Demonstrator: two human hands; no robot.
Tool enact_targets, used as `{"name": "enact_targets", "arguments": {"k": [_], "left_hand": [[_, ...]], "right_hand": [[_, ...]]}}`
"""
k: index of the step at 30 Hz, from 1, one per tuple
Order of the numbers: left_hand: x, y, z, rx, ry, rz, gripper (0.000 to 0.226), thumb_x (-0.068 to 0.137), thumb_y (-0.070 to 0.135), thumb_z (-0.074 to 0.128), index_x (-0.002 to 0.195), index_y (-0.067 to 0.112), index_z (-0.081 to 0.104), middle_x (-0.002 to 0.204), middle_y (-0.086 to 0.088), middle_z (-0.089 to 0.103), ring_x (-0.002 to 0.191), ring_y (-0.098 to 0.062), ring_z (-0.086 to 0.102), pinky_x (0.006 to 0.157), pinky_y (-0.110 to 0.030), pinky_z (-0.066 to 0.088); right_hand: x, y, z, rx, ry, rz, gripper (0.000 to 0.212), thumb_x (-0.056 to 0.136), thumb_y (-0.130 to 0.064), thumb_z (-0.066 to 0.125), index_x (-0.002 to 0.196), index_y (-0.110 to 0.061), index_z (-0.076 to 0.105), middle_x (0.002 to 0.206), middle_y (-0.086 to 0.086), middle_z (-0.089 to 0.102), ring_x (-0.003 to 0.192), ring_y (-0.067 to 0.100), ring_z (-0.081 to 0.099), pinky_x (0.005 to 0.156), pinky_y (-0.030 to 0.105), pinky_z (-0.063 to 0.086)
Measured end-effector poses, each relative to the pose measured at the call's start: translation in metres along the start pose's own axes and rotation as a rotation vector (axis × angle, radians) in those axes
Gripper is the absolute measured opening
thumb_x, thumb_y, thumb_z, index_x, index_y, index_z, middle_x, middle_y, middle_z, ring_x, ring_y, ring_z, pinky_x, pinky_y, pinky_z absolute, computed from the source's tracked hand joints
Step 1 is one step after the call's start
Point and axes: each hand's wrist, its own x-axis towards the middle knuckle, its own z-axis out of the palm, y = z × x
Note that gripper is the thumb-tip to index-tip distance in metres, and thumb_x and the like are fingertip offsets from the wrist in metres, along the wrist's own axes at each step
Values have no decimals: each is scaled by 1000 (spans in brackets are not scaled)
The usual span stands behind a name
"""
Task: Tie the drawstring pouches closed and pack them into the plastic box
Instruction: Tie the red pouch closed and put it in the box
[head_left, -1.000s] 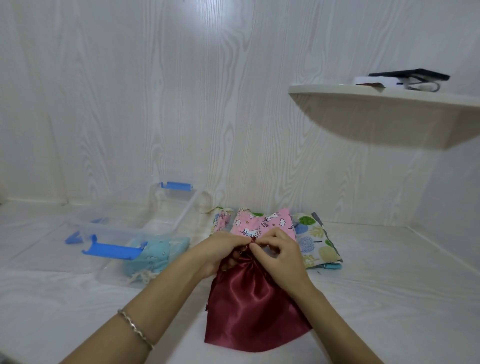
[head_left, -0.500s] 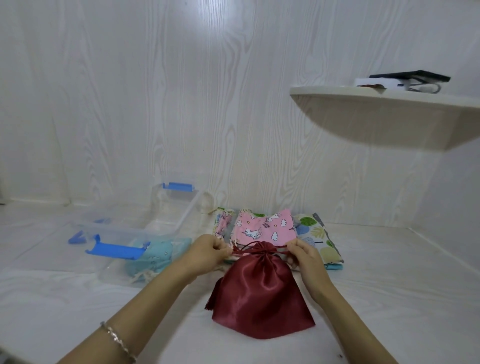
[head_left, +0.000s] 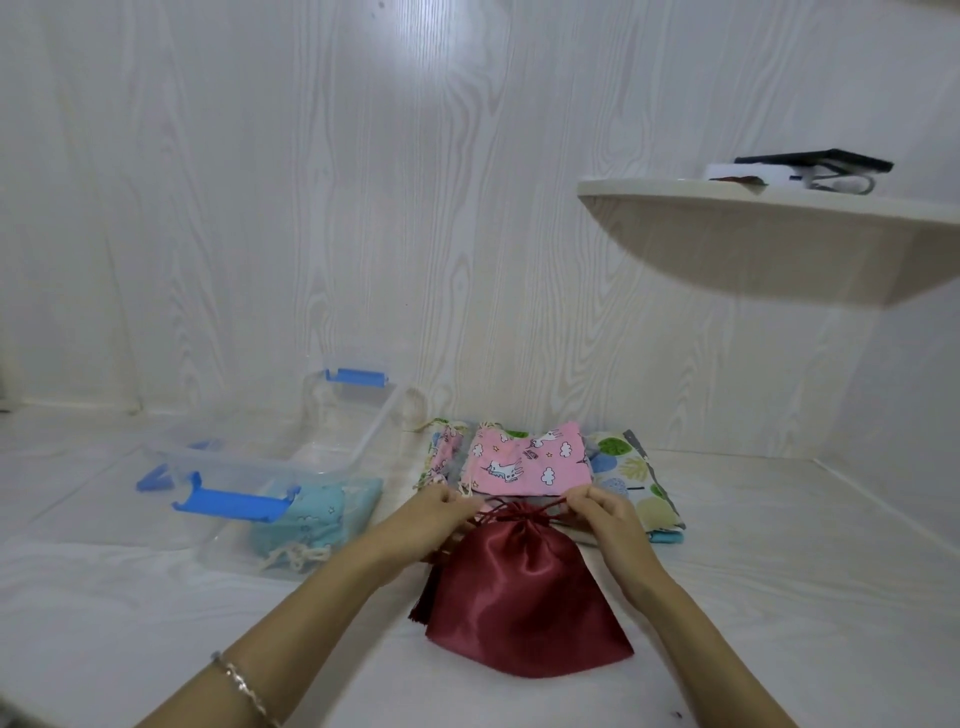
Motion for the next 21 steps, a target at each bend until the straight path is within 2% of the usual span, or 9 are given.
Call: {"name": "enact_targets", "arguments": {"k": [2, 4, 5, 8, 11, 14, 17, 19, 21], "left_hand": [[0, -4, 6, 150, -24, 30, 28, 83, 26, 72, 98, 16, 51, 89, -1, 61, 68, -6, 53, 58, -15, 46], [2, -7, 11, 252, 9, 62, 49, 74, 10, 76, 114, 21, 49, 96, -5, 65, 72, -11, 58, 69, -30, 55], [4, -8, 12, 276, 43, 112, 52, 72, 4, 72, 114, 24, 49, 93, -6, 66, 71, -13, 57, 70, -33, 54], [2, -1, 14, 269, 100, 283, 46, 75, -6, 63, 108, 25, 52, 76, -3, 62, 61, -10, 52, 60, -24, 44], [1, 6, 11, 180, 156, 377, 43, 78, -7, 60, 105, 26, 55, 85, -14, 69, 73, -17, 61, 70, -25, 49], [-1, 10, 5, 124, 229, 404, 41, 80, -3, 62, 103, 31, 57, 89, -14, 70, 81, -27, 65, 82, -38, 52], [-4, 14, 0, 93, 237, 371, 40, 83, 8, 67, 114, 30, 53, 109, -1, 65, 96, -18, 64, 92, -31, 50], [-10, 21, -4, 180, 171, 354, 54, 85, 17, 68, 131, 25, 42, 124, 7, 52, 112, -11, 55, 98, -25, 43], [-22, 33, -6, 234, 52, 376, 67, 85, 18, 67, 140, 23, 30, 127, 12, 44, 121, -9, 48, 100, -24, 41]], "right_hand": [[1, -2, 2, -43, 0, -6, 27, 87, -25, 61, 88, 0, 70, 88, 15, 67, 88, 19, 62, 82, 26, 51], [2, -5, 5, -109, -1, 0, 18, 90, -18, 59, 106, -16, 68, 102, 6, 67, 99, 16, 61, 92, 31, 47], [3, -7, 5, -122, -24, 6, 27, 91, -14, 57, 116, -25, 62, 111, 1, 64, 105, 14, 59, 95, 31, 46], [4, -20, 6, -216, -193, 59, 50, 81, -21, 52, 127, -41, 48, 123, -3, 58, 114, 8, 57, 96, 29, 46], [5, -40, 7, -294, -368, 151, 51, 90, -7, 50, 132, -35, 46, 103, -5, 62, 87, 3, 60, 77, 15, 49], [12, -53, 10, -343, -463, 170, 51, 86, -5, 60, 129, -32, 52, 88, -3, 62, 77, 6, 62, 72, 17, 48], [21, -70, 14, -405, -390, 58, 40, 83, 0, 64, 116, -22, 65, 86, -4, 68, 75, 2, 65, 68, 16, 51], [28, -85, 17, -456, -303, -32, 33, 82, -4, 66, 110, -21, 69, 92, -2, 71, 82, 8, 68, 75, 21, 55], [35, -101, 23, -467, -245, -119, 31, 82, -5, 66, 108, -21, 69, 95, -1, 71, 85, 11, 67, 76, 19, 55]]}}
